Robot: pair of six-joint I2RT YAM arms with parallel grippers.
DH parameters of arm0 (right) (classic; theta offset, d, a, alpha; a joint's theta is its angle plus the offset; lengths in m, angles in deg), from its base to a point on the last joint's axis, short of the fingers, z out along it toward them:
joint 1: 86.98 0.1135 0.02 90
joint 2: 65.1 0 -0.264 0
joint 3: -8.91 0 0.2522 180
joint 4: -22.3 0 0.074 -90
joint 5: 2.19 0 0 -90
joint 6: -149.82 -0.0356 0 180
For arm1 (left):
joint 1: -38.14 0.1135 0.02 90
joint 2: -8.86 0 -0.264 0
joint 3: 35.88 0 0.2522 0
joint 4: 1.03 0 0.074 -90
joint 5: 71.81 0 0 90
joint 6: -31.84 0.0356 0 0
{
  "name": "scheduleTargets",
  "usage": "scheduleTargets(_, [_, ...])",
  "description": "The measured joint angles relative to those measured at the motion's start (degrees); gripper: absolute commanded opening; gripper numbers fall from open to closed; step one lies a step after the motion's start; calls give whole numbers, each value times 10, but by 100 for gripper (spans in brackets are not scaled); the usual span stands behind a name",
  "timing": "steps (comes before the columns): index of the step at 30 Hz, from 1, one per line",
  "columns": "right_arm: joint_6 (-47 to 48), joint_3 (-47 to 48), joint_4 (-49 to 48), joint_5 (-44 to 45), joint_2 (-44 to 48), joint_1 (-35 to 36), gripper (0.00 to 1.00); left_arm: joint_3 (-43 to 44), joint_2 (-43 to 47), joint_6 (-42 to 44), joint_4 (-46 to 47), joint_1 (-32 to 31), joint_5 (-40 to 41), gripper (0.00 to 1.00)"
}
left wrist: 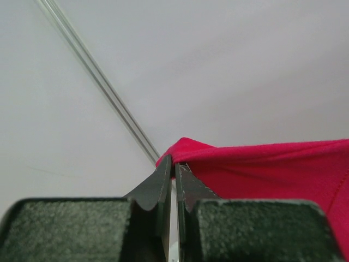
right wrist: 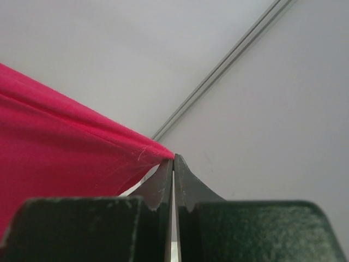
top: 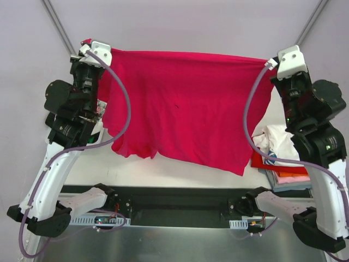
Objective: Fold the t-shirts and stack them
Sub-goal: Flatten out the tshirt
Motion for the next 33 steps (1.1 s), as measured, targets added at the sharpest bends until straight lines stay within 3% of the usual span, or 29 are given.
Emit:
scheduleTargets(12, [46, 37, -30, 59, -93, -2, 1, 5, -120, 71, 90, 1, 54, 0])
scheduleTargets(18, [41, 47, -30, 66, -88, -3, 1, 14, -134, 68, 93, 1, 61, 0])
scheduleTargets(33, [-74, -7, 66, -82, 122, -7, 0, -14, 134, -60, -99, 1, -52, 0])
